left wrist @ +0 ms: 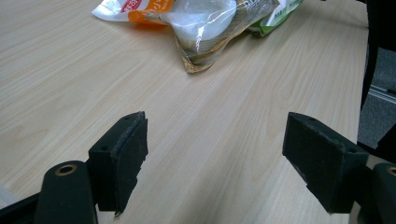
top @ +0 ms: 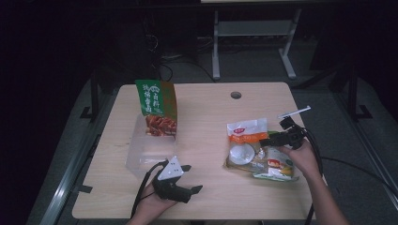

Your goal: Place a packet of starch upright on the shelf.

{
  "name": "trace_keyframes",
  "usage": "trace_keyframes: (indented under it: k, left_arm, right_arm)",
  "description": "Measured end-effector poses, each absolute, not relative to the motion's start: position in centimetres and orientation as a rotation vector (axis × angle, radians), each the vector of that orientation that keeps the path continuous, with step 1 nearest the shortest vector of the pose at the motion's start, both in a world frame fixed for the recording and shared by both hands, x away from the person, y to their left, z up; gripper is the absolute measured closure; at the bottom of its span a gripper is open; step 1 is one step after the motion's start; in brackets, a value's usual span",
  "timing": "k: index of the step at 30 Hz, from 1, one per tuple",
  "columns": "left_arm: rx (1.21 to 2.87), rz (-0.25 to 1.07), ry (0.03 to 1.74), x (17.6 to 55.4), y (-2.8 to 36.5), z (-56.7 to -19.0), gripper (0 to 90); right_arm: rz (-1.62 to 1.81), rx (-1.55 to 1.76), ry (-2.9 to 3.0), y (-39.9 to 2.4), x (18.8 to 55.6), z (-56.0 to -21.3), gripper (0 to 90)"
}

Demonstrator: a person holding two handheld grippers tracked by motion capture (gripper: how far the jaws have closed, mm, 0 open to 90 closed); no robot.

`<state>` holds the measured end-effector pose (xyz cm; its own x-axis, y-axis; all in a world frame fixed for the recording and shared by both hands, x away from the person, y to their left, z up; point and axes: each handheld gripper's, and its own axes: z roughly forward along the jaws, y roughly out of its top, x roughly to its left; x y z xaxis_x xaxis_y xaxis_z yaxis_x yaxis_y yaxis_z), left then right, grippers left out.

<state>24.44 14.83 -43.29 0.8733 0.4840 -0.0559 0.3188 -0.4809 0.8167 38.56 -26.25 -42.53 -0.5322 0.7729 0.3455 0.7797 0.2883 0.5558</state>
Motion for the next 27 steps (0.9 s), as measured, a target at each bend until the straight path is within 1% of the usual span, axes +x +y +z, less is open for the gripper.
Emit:
trace_keyframes:
  k: [5, 12, 13, 17, 21, 23, 27]
  left_arm:
    - [2.118, 0.224, 0.573, 24.4, 14.7, -43.3, 22.0]
    - [2.117, 0.217, 0.574, 24.4, 14.6, -43.4, 22.0]
    - [2.118, 0.217, 0.571, 24.4, 14.5, -43.4, 22.0]
    - [2.118, 0.212, 0.568, 24.4, 14.4, -43.5, 22.0]
    - [2.118, 0.206, 0.570, 24.4, 14.2, -43.6, 22.1]
    - [2.118, 0.203, 0.570, 24.4, 14.2, -43.6, 22.1]
    - [2.125, 0.199, 0.559, 24.6, 14.1, -43.6, 22.2]
  right_arm:
    - [-1.103, -1.472, -2.512, -25.5, 39.1, -42.9, 38.5]
    - [-1.126, -1.445, -2.458, -24.9, 39.7, -43.8, 55.1]
    - [-1.137, -1.445, -2.453, -24.9, 39.8, -43.8, 57.7]
    - [-1.193, -1.429, -2.370, -25.1, 39.8, -43.9, 75.1]
    - [-1.206, -1.375, -2.389, -24.9, 39.5, -43.8, 86.9]
    - [-1.220, -1.351, -2.417, -24.7, 39.2, -43.4, 88.9]
    - [-1.263, -1.308, -2.446, -24.3, 38.4, -42.7, 89.3]
